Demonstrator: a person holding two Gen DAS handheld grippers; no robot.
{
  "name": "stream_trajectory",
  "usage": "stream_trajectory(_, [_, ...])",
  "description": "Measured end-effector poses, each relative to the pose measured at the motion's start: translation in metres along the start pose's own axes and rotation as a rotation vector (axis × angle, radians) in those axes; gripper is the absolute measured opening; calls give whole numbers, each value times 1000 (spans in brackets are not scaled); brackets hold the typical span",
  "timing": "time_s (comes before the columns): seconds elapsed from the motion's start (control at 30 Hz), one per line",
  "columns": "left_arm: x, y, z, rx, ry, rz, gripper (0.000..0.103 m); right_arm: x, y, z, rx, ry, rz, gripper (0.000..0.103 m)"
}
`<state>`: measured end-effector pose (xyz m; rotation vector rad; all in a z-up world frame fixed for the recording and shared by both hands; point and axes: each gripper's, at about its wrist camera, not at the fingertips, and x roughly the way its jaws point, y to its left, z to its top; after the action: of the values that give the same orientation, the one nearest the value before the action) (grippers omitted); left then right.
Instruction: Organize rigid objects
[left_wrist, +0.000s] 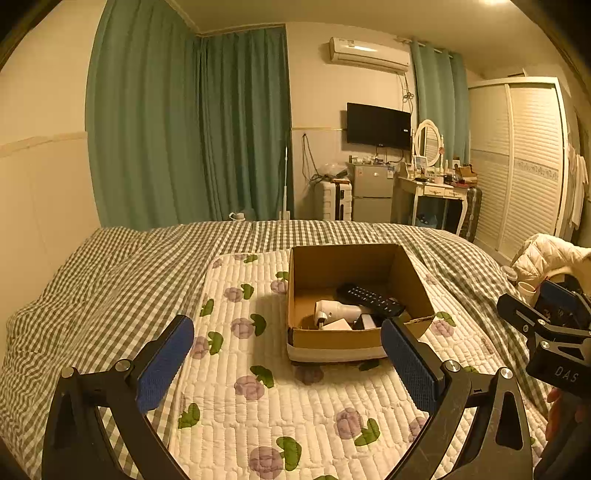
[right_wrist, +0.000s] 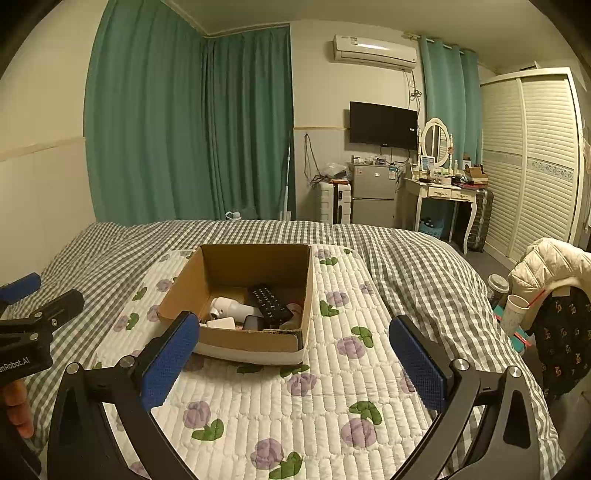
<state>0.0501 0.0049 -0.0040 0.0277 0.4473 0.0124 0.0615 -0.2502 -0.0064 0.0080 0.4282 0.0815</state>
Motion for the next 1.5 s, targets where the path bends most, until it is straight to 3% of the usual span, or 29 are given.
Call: stream_trajectory(1.5, [-1, -3, -2, 12, 7, -3, 103, 5, -5, -1, -1, 11, -11, 103])
